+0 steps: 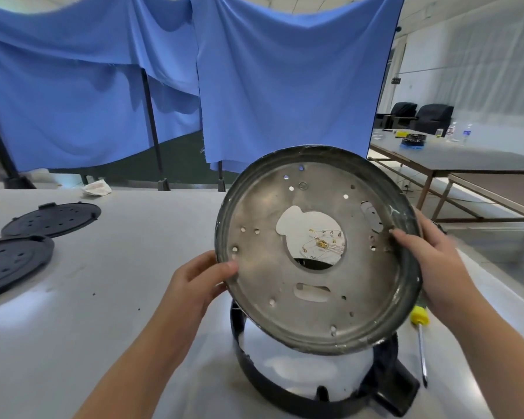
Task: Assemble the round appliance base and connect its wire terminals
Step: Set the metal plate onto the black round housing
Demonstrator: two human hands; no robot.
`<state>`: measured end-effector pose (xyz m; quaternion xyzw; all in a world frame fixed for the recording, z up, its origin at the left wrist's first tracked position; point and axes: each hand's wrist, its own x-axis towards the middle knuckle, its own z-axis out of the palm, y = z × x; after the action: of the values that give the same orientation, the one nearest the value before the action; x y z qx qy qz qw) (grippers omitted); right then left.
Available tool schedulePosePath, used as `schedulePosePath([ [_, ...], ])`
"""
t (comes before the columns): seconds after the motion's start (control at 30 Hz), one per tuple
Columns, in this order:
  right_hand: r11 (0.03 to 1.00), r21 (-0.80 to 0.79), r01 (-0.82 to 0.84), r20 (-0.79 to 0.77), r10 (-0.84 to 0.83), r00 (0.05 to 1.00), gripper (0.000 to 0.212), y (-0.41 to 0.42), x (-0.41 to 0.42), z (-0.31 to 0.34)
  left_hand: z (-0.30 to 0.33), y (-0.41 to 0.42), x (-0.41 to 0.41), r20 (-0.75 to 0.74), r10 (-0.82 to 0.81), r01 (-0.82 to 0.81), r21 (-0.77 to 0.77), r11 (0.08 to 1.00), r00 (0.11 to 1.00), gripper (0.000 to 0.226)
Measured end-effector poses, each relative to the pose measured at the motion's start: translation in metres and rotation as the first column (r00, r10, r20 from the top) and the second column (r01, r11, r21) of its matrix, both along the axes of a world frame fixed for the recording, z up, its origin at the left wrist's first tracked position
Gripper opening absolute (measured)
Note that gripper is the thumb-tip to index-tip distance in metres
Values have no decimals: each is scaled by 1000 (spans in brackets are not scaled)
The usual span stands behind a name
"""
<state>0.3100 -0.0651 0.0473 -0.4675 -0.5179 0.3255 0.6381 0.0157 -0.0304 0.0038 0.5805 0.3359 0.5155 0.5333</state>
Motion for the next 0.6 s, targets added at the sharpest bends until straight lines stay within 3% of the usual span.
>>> schedulePosePath([
  [0.13,998,27,57,49,-58,997,47,-8,1,8,-1,2,-1,-55,-49,48,-14,999,997,37],
  [0.27,985,17,175,198,-174,965,27,-13,4,12,-1,6,-5,-97,-47,40,-71,997,994,43],
  [0.47,959,-101,264,531,-172,830,28,-15,11,12,-9,11,-5,-279,123,-137,-31,990,952,55],
  [0.6,931,-176,319,595,-158,788,28,-14,14,5,-15,10,-2,-436,188,-187,46,981,880,59],
])
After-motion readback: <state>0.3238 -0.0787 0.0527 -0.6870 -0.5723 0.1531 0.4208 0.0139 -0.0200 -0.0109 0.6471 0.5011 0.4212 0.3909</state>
